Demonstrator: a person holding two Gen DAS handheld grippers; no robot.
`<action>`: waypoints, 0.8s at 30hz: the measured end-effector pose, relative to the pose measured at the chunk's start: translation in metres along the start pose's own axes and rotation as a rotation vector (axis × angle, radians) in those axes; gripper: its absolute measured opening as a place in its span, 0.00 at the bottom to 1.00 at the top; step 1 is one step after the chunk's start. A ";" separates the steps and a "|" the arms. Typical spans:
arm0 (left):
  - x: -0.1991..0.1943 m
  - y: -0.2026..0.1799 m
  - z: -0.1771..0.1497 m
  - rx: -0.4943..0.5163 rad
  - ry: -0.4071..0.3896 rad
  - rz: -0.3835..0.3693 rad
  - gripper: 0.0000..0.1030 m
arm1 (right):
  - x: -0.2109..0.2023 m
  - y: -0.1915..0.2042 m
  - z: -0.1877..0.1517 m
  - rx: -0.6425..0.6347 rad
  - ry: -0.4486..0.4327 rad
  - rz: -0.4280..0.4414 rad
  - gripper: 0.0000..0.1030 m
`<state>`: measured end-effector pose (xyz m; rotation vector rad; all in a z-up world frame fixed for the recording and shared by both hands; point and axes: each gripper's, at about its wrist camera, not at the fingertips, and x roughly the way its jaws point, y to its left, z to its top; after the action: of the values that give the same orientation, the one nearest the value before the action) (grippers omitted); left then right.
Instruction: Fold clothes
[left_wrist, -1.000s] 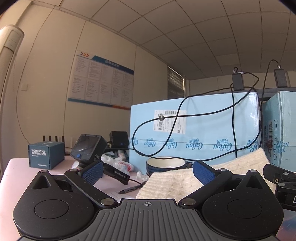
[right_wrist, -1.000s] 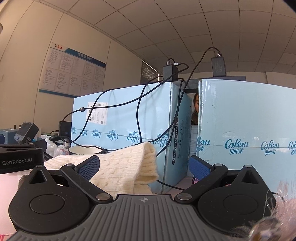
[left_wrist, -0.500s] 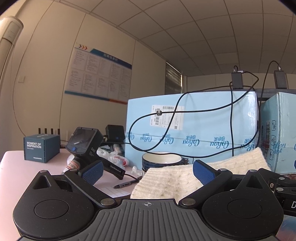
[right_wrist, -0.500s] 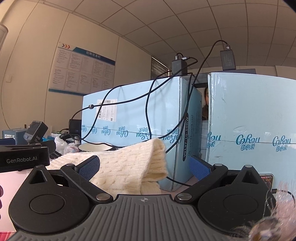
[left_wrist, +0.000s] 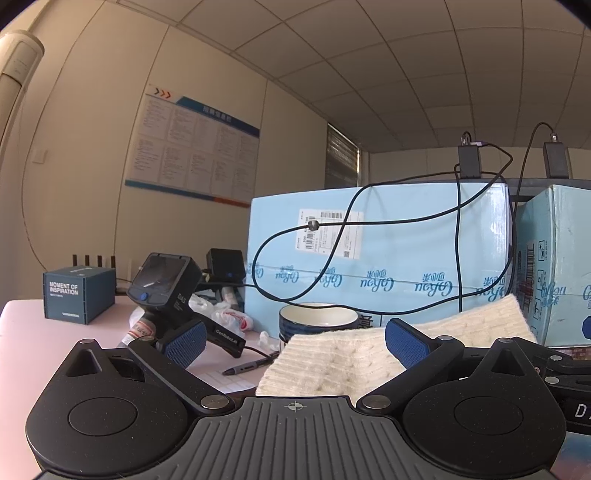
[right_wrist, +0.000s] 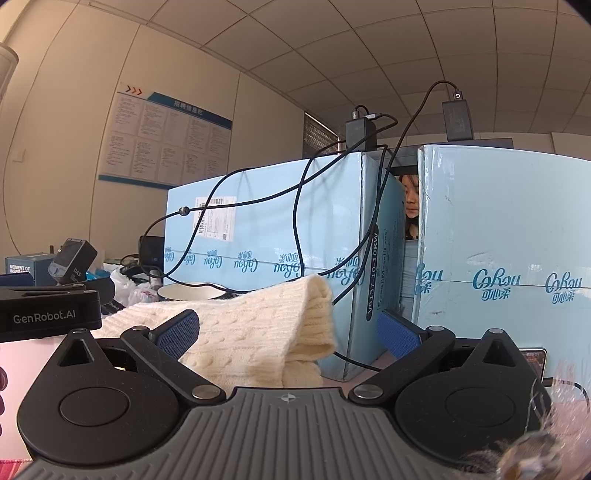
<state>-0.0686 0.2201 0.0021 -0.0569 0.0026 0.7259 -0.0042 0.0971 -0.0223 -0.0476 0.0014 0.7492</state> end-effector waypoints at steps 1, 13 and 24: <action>0.000 0.000 0.000 0.000 0.000 0.000 1.00 | 0.000 0.000 0.000 0.000 0.000 0.000 1.00; 0.000 0.000 0.000 0.000 0.000 -0.002 1.00 | 0.000 0.000 0.000 -0.001 0.002 0.002 1.00; 0.000 0.000 0.000 0.001 0.000 -0.003 1.00 | 0.001 0.000 0.001 -0.007 0.007 0.005 1.00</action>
<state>-0.0688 0.2198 0.0018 -0.0559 0.0033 0.7225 -0.0033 0.0983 -0.0211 -0.0570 0.0053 0.7537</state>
